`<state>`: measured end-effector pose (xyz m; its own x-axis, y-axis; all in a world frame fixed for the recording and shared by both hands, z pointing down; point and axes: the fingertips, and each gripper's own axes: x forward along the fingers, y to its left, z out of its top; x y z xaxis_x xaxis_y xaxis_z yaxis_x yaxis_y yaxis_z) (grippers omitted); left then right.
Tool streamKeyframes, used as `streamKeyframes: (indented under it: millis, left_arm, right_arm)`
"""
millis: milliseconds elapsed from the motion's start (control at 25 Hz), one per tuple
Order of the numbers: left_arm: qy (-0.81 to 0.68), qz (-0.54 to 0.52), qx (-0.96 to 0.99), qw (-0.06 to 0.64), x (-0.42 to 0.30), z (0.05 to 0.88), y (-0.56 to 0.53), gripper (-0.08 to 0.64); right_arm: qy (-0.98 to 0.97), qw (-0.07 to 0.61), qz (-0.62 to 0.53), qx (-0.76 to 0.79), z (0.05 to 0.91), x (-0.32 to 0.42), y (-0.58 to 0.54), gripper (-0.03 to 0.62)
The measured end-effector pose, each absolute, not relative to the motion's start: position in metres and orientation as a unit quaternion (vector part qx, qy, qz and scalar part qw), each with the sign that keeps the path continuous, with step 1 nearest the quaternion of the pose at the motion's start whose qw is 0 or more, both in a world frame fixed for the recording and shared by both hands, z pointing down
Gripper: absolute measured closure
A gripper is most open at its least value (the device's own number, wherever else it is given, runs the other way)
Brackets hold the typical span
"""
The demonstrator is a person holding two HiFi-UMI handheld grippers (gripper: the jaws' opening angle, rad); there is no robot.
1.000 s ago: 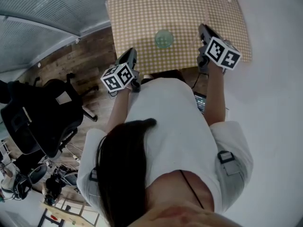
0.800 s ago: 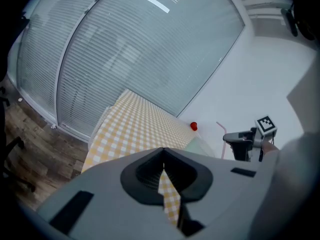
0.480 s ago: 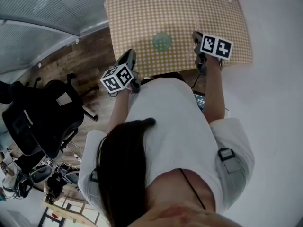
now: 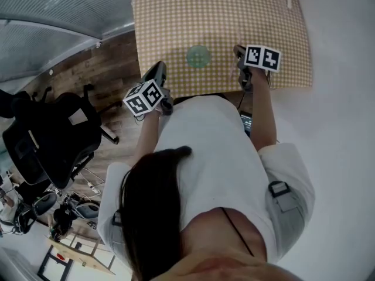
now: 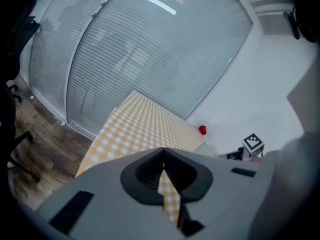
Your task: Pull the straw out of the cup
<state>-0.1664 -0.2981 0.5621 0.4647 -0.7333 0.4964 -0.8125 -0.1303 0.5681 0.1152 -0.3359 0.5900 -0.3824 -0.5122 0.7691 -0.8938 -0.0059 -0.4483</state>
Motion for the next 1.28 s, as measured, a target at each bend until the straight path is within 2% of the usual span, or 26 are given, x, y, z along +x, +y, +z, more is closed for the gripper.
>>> streamKeyframes:
  millis: [240, 1280]
  left_arm:
    - [-0.533, 0.05, 0.736, 0.414, -0.163, 0.563, -0.297, 0.549]
    - [-0.579, 0.045, 0.711, 0.396, -0.151, 0.562, -0.279, 0.549]
  right_arm:
    - [-0.673, 0.229, 0.488, 0.506, 0.616, 0.12, -0.341, 0.545]
    - [-0.722, 0.214, 0.466, 0.465, 0.629, 0.098, -0.354, 0.543]
